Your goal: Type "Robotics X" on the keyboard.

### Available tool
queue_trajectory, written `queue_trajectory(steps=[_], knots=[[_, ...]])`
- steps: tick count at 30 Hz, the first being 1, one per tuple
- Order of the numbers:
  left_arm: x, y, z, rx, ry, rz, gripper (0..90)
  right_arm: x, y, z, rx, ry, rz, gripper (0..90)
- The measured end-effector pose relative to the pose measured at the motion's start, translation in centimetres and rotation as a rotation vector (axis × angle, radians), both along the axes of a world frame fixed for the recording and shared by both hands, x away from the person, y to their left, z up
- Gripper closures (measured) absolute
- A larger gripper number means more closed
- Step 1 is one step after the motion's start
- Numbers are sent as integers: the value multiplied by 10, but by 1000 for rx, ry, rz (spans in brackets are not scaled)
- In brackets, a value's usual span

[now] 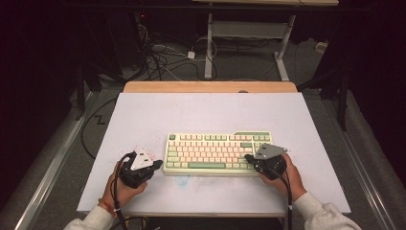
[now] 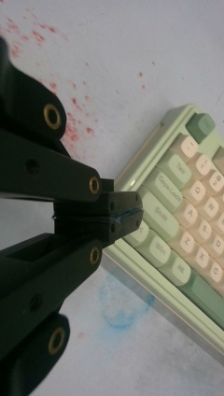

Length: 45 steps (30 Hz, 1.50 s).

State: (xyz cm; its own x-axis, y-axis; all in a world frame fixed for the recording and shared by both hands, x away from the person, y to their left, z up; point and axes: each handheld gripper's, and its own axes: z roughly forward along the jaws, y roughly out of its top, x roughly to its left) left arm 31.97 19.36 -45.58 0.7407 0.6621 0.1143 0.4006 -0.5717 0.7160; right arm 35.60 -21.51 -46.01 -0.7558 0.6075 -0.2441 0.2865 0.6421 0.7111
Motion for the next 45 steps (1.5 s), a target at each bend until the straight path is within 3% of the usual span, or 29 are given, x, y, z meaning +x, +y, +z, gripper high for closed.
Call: queue_trajectory(steps=[14, 23, 45], knots=[[31, -40, 17, 10, -20, -42, 867, -1, 0, -1, 3, -7, -4, 900], [50, -70, 15, 45, 7, -89, 871, -2, 0, -1, -2, -15, 2, 900], [73, -101, 9, 116, 32, -112, 868, -3, 1, -1, -10, -22, 4, 900]])
